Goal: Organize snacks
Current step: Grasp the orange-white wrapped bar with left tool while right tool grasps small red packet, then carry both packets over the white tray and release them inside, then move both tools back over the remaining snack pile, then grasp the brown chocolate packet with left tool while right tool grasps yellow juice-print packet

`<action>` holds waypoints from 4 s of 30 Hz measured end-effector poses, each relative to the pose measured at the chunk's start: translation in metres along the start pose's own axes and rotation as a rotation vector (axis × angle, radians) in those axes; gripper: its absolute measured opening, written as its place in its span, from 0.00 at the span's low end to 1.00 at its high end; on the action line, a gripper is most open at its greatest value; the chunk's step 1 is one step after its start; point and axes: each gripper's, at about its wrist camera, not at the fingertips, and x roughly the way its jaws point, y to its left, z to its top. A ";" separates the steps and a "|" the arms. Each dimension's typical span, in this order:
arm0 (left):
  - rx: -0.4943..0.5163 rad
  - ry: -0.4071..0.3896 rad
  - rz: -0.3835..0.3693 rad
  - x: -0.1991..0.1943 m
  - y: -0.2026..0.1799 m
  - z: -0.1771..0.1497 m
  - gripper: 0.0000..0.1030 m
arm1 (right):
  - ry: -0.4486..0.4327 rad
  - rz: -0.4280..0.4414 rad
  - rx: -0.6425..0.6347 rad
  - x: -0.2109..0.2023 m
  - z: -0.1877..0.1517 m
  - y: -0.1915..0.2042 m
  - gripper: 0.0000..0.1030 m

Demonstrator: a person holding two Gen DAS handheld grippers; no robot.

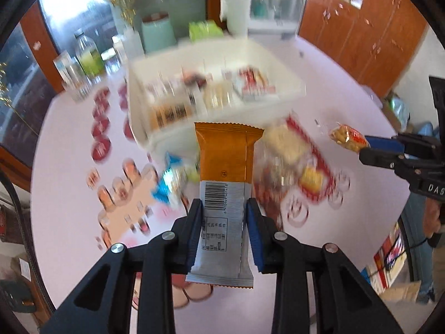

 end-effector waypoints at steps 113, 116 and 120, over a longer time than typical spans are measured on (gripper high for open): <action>-0.270 0.190 0.091 0.109 -0.047 -0.041 0.88 | 0.221 -0.200 0.086 0.077 -0.033 -0.054 0.53; -0.260 0.219 0.091 0.122 -0.057 -0.049 0.88 | 0.233 -0.203 0.065 0.084 -0.041 -0.052 0.53; -0.235 0.244 0.094 0.134 -0.069 -0.055 0.88 | 0.240 -0.202 0.049 0.090 -0.047 -0.050 0.53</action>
